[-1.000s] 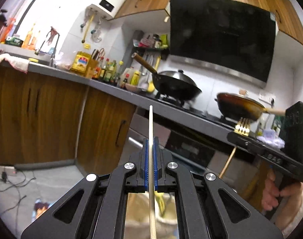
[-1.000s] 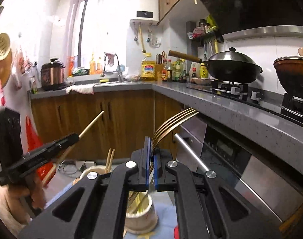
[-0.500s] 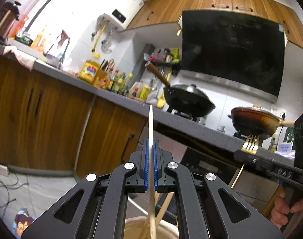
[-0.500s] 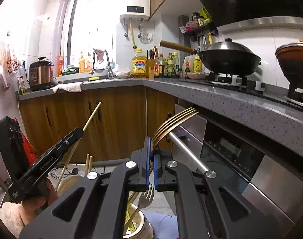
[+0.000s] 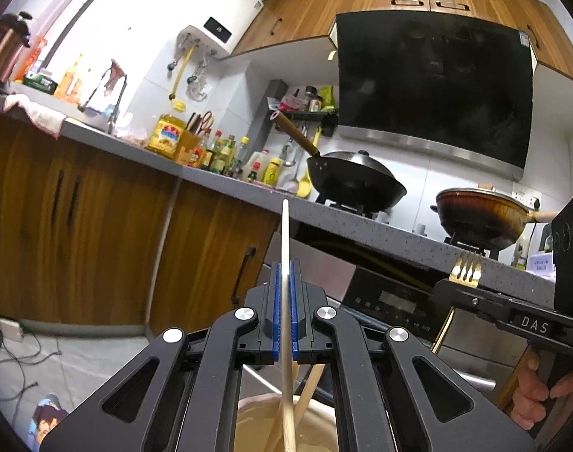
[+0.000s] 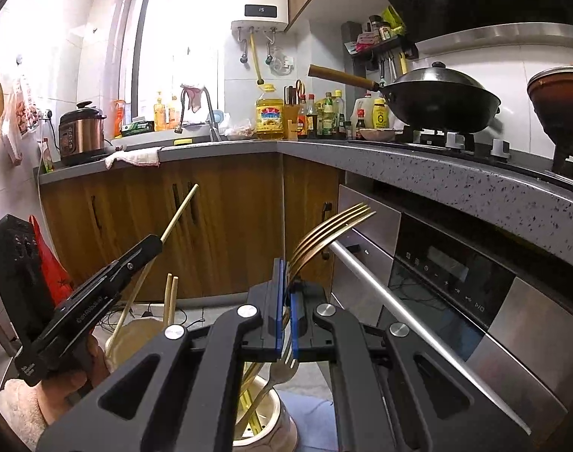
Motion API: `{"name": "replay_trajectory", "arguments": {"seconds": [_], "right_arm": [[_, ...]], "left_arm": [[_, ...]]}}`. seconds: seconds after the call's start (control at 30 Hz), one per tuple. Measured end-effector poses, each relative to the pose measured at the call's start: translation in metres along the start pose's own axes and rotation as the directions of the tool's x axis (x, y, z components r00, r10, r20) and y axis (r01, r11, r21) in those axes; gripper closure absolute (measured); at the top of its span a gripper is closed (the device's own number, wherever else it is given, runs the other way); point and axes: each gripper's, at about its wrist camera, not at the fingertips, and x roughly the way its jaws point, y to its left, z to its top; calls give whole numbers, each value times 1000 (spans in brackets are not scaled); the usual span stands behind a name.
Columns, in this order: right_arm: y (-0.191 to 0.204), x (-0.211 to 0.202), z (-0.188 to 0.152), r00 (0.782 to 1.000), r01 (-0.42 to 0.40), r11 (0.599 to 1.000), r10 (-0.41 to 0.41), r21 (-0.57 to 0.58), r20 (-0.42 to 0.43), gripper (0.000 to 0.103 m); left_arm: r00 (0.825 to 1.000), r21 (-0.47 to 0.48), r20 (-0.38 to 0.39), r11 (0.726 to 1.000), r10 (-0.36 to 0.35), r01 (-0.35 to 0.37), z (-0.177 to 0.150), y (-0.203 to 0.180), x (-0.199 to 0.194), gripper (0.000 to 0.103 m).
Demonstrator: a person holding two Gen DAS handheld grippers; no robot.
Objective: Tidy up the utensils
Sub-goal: 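Carry chopstick with left gripper to taller pot while right carries gold fork to smaller pot, then open both grippers to release the chopstick and the gold fork into the pots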
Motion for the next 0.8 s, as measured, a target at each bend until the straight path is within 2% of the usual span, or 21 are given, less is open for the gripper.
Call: {"name": "replay_trajectory", "arguments": {"seconds": [0.23,0.47,0.53,0.63,0.73,0.8], "right_arm": [[0,4,-2,1000,-3,1000,3,5,-10,100],[2,5,-7,1000,-7,1000,7,-5,-18,100],[2,6,-9,1000,-7,1000,7,-6,-23,100],[1,8,-12,1000,-8,1000,8,3,-28,100],[1,9,-15,999,-15,1000,15,8,-34,100],[3,8,-16,999,-17,1000,17,4,-32,100]], "left_arm": [[1000,-31,-17,999,-26,26,-1,7,3,98],[999,-74,-26,997,-23,21,-4,18,0,98],[999,-61,-24,998,-23,22,-4,17,-4,98],[999,-66,-20,997,-41,40,-3,18,-8,98],[995,-119,-18,988,-99,96,4,19,-8,98],[993,-84,-12,990,-116,115,11,10,-10,98]]}}
